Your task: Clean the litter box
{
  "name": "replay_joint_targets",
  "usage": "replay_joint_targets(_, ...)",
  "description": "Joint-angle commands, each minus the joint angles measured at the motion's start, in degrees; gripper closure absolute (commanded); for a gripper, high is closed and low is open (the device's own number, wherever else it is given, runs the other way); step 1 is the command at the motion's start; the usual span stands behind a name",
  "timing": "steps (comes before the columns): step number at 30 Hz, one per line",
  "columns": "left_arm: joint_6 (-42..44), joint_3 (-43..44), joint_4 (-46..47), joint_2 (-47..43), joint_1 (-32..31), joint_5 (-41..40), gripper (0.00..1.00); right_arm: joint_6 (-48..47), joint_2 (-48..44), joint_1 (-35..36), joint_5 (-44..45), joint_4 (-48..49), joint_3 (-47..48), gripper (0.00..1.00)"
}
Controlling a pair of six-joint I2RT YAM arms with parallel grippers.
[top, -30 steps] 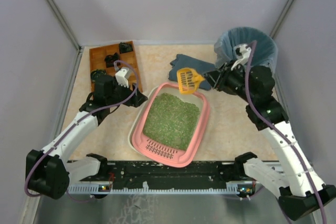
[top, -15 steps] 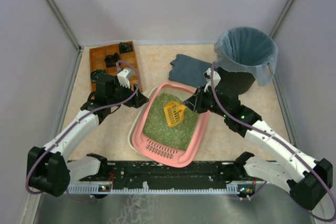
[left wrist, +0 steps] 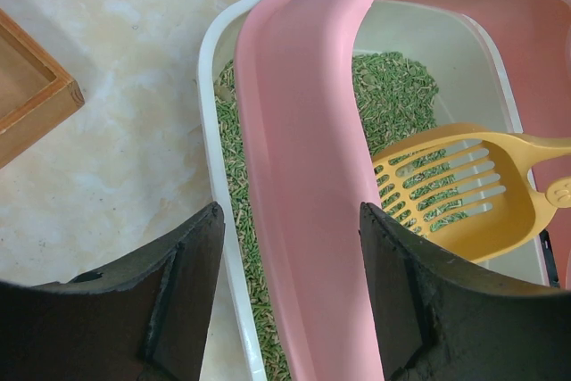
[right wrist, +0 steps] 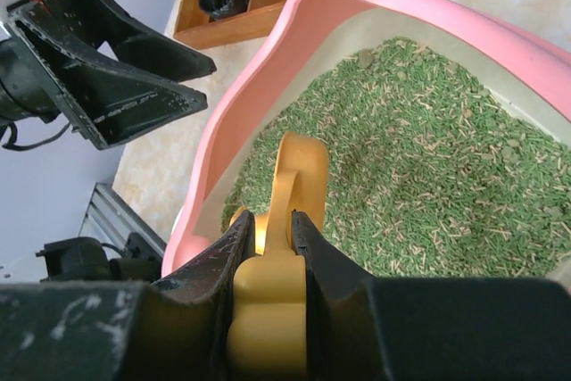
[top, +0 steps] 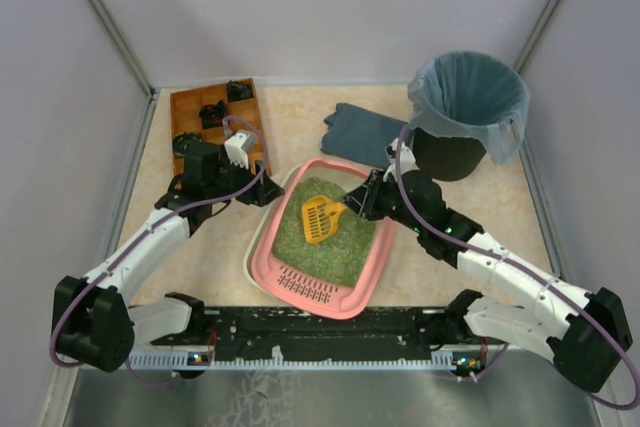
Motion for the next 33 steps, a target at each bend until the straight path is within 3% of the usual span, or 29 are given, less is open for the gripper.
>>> replay_joint_targets(1, -0.26, 0.79, 1.09, 0.14, -0.18, 1.11, 0.32, 2.57, 1.43, 0.58, -0.38, 10.92, 0.1, 1.0)
replay_joint_targets(20, 0.09, 0.99, 0.35, 0.08, -0.11, 0.03, 0.33, 6.24, 8.0, 4.5, -7.57, 25.14, -0.74, 1.0)
replay_joint_targets(28, 0.08, 0.95, 0.35, -0.11, -0.11, 0.42, 0.32, 7.11, 9.35, 5.94, -6.09, 26.42, -0.29, 1.0)
replay_joint_targets(33, -0.08, 0.83, 0.96, -0.03, -0.12, 2.95, 0.31, 9.6, 6.11, 5.95, -0.64, 25.72, -2.72, 1.0)
